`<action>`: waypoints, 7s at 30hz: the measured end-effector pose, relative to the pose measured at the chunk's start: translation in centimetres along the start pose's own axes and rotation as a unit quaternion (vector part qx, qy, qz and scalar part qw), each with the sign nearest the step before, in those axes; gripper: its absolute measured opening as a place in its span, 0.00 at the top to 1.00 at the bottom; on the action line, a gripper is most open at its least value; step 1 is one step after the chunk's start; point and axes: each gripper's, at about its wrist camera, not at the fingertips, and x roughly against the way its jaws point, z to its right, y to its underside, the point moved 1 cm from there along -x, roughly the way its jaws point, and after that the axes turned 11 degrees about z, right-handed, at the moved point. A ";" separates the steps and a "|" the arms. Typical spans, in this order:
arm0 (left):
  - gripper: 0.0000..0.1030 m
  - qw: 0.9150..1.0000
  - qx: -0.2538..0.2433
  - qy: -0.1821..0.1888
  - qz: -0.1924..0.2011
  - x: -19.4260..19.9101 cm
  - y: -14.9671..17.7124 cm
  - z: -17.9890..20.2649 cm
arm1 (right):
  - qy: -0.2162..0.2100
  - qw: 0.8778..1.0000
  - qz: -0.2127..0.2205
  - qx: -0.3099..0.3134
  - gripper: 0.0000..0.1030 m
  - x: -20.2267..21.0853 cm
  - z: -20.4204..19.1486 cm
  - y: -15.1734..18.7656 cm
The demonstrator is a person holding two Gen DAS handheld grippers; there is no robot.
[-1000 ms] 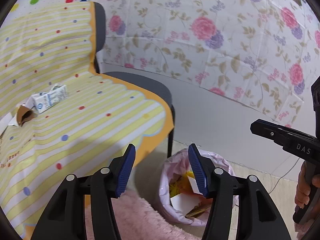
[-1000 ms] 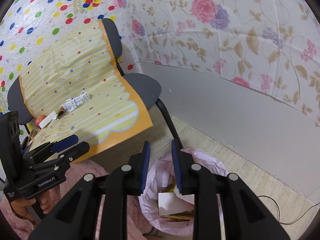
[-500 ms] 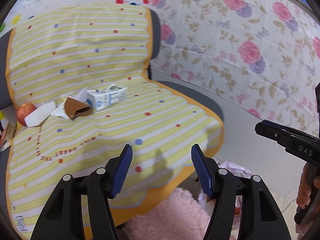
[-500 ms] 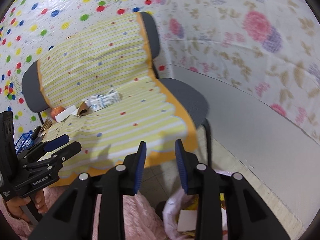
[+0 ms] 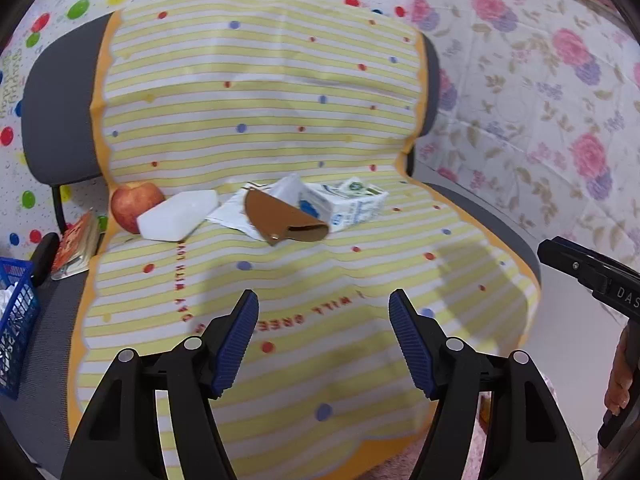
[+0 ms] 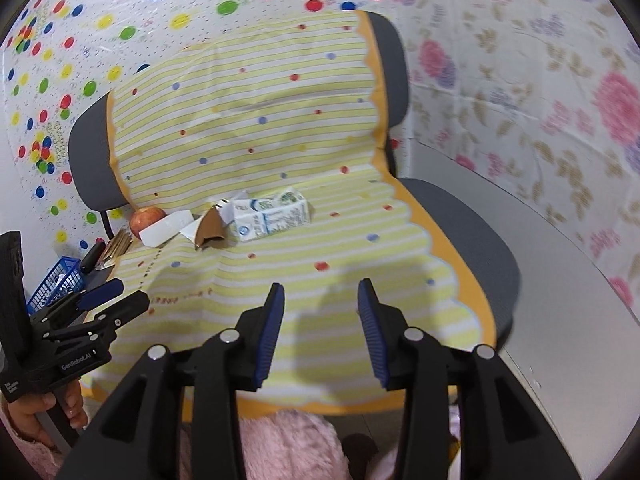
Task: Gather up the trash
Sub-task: 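Return both tools to the chair above the brown leather piece, then grasp the brown leather piece with the left tool, then grasp the white milk carton with the right tool while the left tool holds the leather, then carry the milk carton and leather piece over the bin with both tools, then open both tools to drop the carton and leather into the bin, then return both tools to the chair above the foam block and napkin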
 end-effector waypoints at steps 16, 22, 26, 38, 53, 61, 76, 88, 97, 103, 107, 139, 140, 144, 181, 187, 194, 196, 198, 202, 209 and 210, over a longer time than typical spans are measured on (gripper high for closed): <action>0.21 0.997 0.049 -0.054 -0.028 -8.6 -3.6 -3.7 | -0.014 0.999 -0.020 0.030 0.51 -9.0 -1.9 -3.3; 0.19 0.995 0.059 -0.058 -0.046 -12.9 -4.6 -3.2 | -0.012 0.999 -0.024 0.028 0.51 -11.1 -1.3 -3.7; 0.19 0.993 0.057 -0.069 -0.074 -15.7 -4.7 -2.9 | -0.010 0.999 -0.028 0.024 0.51 -12.2 -0.7 -3.9; 0.43 0.989 0.062 -0.061 -0.120 -16.0 -2.8 -5.3 | -0.009 0.999 -0.034 0.016 0.50 -13.1 0.2 -3.6; 0.32 0.993 0.058 -0.024 -0.096 -15.5 -3.1 -6.2 | -0.024 0.999 -0.035 0.013 0.47 -13.0 -0.8 -3.0; 0.46 0.992 0.053 -0.023 -0.112 -16.6 -3.2 -6.5 | -0.018 0.999 -0.035 0.012 0.47 -12.5 -0.6 -3.0; 0.47 0.997 0.058 -0.034 -0.046 -10.1 -3.4 -7.6 | -0.045 0.996 -0.067 0.047 0.26 -17.6 -5.9 -2.9; 0.47 0.997 0.062 -0.012 -0.050 -10.7 -3.4 -7.6 | 0.057 0.991 -0.093 0.074 0.32 -22.4 -6.7 -1.6; 0.47 0.997 0.057 0.007 -0.051 -11.7 -3.5 -6.1 | 0.109 0.990 -0.083 0.019 0.40 -21.0 0.9 -3.0; 0.47 0.997 0.054 0.000 -0.052 -12.0 -3.6 -6.2 | 0.029 0.997 -0.070 0.027 0.17 -21.8 -1.9 -3.4; 0.47 0.997 0.054 -0.003 -0.053 -12.1 -3.6 -6.3 | 0.043 0.996 -0.070 0.039 0.17 -23.8 -2.7 -3.7; 0.47 0.999 0.029 0.034 -0.013 -1.3 -0.4 -0.4 | 0.002 1.000 -0.014 0.017 0.35 -3.8 -1.6 -1.1; 0.47 0.999 0.029 0.031 -0.013 -1.1 -0.1 -0.4 | 0.001 1.000 -0.011 0.019 0.35 -3.3 -1.7 -0.9; 0.47 0.998 0.035 0.039 -0.016 0.0 1.1 0.1 | 0.001 1.000 -0.005 0.022 0.35 -1.6 -1.8 -0.1; 0.47 0.949 -0.114 0.291 -0.050 3.4 7.2 24.5 | 0.210 0.976 0.025 -0.058 0.34 19.6 12.1 9.7; 0.25 0.950 -0.103 0.285 -0.070 1.5 7.7 25.2 | 0.197 0.975 0.014 -0.103 0.23 19.0 14.6 10.7; 0.24 0.954 -0.098 0.275 -0.071 1.6 7.5 24.3 | 0.215 0.970 0.027 -0.108 0.23 20.0 15.2 10.7; 0.24 0.956 -0.102 0.265 -0.070 1.8 7.5 23.9 | 0.214 0.970 0.030 -0.110 0.23 20.2 15.2 10.6; 0.24 0.958 -0.104 0.259 -0.068 1.9 7.5 23.5 | 0.215 0.970 0.033 -0.107 0.23 20.3 14.9 10.4; 0.21 0.962 -0.110 0.242 -0.065 2.4 7.5 22.1 | 0.215 0.971 0.037 -0.100 0.23 20.6 14.3 10.0; 0.19 0.972 -0.105 0.207 -0.047 3.5 6.1 18.4 | 0.210 0.973 0.047 -0.087 0.23 20.5 13.0 9.0; 0.18 0.973 -0.102 0.202 -0.043 3.6 5.8 17.9 | 0.208 0.973 0.048 -0.085 0.23 20.3 12.8 8.8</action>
